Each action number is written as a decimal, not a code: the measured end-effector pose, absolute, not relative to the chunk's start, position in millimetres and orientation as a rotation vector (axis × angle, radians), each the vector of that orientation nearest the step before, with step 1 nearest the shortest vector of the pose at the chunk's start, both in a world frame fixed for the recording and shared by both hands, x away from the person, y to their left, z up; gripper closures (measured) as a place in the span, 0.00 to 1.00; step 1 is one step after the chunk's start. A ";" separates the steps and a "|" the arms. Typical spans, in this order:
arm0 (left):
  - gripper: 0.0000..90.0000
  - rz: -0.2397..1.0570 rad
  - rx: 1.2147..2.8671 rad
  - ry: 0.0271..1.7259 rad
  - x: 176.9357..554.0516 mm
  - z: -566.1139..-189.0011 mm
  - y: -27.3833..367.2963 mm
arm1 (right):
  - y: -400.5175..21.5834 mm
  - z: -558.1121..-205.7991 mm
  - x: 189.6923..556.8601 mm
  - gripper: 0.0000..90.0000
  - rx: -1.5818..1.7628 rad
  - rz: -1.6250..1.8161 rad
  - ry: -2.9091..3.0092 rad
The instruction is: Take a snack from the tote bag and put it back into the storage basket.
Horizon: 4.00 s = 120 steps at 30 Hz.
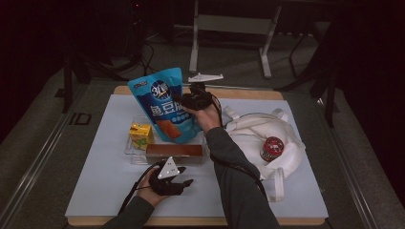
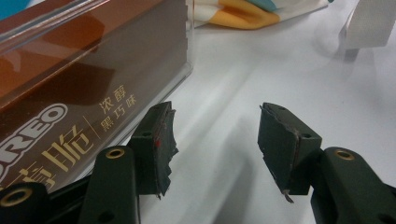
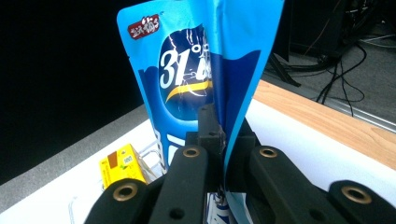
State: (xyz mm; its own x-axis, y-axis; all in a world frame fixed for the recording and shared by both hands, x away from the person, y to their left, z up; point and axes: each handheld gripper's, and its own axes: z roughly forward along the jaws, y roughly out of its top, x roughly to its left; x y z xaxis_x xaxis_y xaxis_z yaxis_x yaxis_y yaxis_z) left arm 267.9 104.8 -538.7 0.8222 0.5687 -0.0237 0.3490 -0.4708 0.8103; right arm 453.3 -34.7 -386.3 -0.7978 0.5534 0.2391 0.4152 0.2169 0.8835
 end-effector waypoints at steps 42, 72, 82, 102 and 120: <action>0.50 0.324 2.122 0.671 267.9 -539.0 103.7 | -65.1 -418.1 420.0 0.96 0.873 1.629 2.270; 0.50 0.326 2.130 0.670 267.9 -538.9 103.4 | -90.6 -425.0 394.6 0.69 0.771 1.376 2.347; 0.50 0.325 2.130 0.670 267.7 -539.0 103.2 | -98.8 -435.1 394.1 0.65 0.723 1.266 2.458; 0.50 0.329 2.136 0.671 267.9 -539.1 102.6 | -87.6 -442.3 393.0 0.87 0.726 1.191 2.500; 0.50 0.330 2.137 0.668 268.0 -539.1 102.6 | -43.1 -441.2 406.2 0.86 0.733 1.156 2.485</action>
